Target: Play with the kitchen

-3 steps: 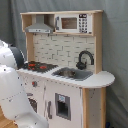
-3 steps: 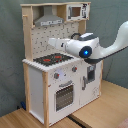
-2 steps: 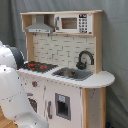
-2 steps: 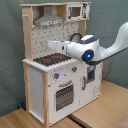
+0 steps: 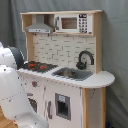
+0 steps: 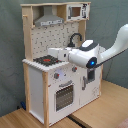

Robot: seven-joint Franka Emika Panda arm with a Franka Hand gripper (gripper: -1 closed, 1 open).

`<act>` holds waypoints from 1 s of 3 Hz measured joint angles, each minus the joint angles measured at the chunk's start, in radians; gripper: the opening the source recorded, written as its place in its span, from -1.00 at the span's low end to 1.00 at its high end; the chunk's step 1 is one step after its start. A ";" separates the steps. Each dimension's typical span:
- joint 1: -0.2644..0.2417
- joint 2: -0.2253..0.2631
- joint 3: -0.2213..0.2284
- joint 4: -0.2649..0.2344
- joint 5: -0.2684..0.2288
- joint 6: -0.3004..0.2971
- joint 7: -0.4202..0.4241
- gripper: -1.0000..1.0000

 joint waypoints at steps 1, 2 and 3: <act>0.001 0.003 0.000 -0.061 -0.058 0.052 0.042 1.00; 0.027 0.009 0.052 -0.142 -0.065 0.066 0.051 1.00; 0.031 0.016 0.059 -0.245 -0.065 0.062 0.052 1.00</act>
